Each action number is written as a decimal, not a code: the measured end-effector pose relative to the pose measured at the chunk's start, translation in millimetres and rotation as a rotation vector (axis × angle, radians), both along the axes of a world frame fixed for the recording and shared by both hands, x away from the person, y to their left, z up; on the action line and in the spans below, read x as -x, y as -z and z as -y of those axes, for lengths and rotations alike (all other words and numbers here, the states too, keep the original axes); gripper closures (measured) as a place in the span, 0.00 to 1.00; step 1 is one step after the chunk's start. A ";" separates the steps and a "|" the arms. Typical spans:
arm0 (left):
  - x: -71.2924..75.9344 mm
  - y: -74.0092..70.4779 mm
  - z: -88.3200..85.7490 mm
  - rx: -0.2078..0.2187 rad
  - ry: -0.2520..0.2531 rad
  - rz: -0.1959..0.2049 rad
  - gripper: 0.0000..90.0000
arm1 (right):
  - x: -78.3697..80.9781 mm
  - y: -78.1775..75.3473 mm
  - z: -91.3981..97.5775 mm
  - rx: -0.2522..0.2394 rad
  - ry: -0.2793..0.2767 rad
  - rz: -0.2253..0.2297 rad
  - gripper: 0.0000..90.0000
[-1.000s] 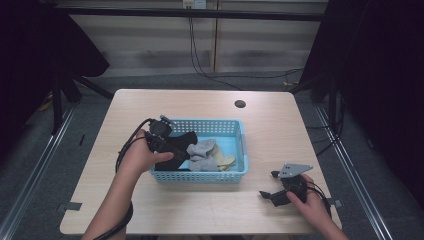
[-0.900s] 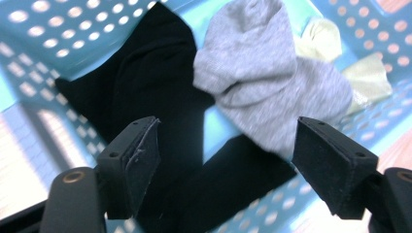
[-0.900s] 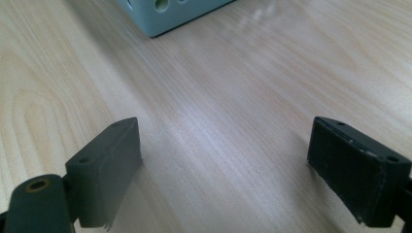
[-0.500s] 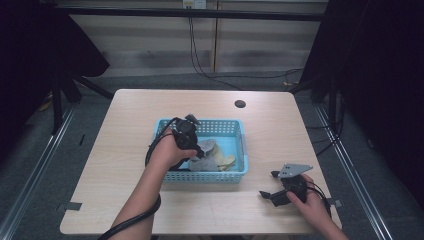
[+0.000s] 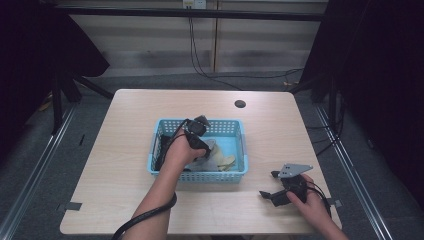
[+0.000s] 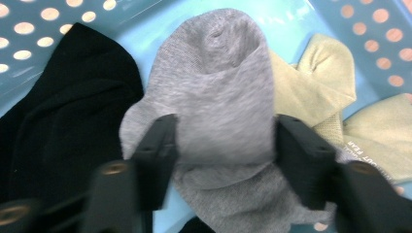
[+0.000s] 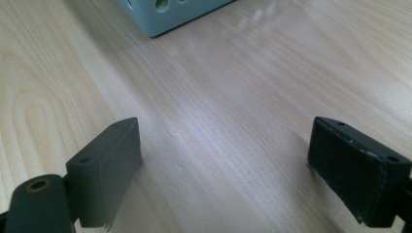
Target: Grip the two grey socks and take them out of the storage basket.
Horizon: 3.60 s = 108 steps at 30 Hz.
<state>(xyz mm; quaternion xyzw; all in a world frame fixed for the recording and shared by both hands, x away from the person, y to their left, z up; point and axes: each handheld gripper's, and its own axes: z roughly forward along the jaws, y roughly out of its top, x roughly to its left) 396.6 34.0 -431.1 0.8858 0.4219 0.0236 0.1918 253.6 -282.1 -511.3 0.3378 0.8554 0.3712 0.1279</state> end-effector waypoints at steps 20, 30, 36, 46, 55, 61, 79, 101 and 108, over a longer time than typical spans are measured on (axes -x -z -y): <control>0.1 -38.9 -24.2 -0.026 0.006 -0.083 0.94 | 0.0 -0.1 0.0 0.000 0.000 -0.001 0.13; -0.2 -62.5 -30.4 -0.003 0.013 -0.116 0.94 | 0.0 -0.1 0.0 0.000 0.000 -0.001 0.13; -0.2 -76.3 -34.5 0.001 0.010 -0.126 0.94 | 0.0 -0.1 0.0 0.000 0.000 -0.001 0.13; -0.1 -97.5 -44.9 0.005 -0.007 -0.130 0.94 | 0.0 -0.2 0.2 0.001 -0.001 -0.001 0.13; 1.0 -116.0 -59.7 0.004 -0.021 -0.125 0.94 | 0.0 -0.2 0.1 0.001 0.000 -0.001 0.13; 1.0 -125.7 -69.9 0.004 -0.046 -0.134 0.94 | 0.0 -0.2 0.1 0.001 0.000 -0.001 0.13; 1.3 -145.0 -107.6 0.001 -0.123 -0.121 0.94 | 0.0 -0.2 0.1 0.001 0.000 -0.002 0.13; 10.0 -130.7 -171.4 0.010 -0.234 -0.126 0.93 | 0.0 -0.2 0.1 0.001 0.000 -0.002 0.13; 9.9 -112.8 -188.8 0.022 -0.276 -0.151 0.93 | 0.0 -0.2 0.1 0.001 0.000 -0.001 0.13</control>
